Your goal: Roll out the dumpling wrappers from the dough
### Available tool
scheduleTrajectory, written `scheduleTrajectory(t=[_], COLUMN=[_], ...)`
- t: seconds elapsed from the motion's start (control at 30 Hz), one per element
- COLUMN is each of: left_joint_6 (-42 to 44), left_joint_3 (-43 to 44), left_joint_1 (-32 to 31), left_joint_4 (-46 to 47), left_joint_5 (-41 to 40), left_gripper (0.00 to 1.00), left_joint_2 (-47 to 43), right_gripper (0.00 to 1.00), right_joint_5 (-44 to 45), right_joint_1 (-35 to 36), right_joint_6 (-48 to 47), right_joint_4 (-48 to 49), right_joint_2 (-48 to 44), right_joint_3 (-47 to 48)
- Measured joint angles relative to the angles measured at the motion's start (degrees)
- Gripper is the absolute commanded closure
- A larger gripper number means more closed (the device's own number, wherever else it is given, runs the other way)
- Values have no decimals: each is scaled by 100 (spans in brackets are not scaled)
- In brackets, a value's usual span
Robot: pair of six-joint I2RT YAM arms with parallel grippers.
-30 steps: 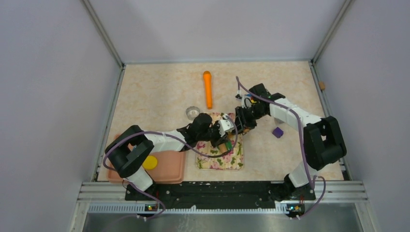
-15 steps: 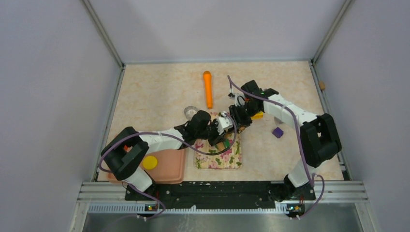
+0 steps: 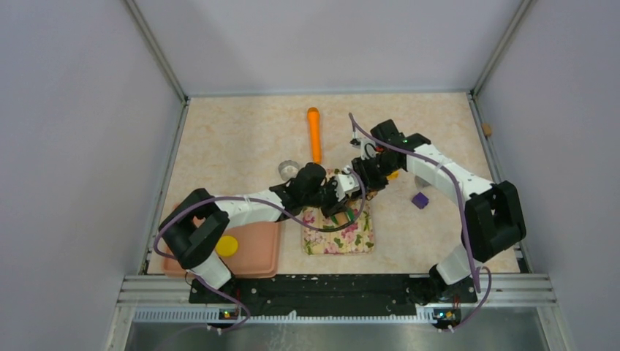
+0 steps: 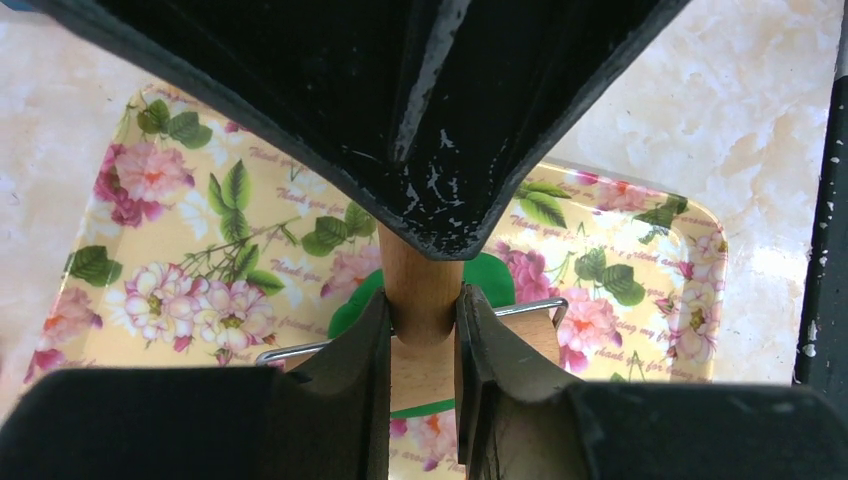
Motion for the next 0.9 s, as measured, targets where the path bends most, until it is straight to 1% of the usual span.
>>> scheduleTrajectory(t=[0.43,0.9], left_joint_6=[79,118], left_joint_3=[74,-212], left_joint_1=[13,48], left_joint_4=[-184,-55], left_joint_5=[50,-20], left_gripper=[100,100], left_joint_2=[-111,-125], right_gripper=[100,100], right_joint_5=[-129,-385], right_joint_1=[-44,-42], right_joint_6=[-46,55], right_joint_4=[-7,321], right_joint_2=[-90,179], right_joint_3=[0,-190])
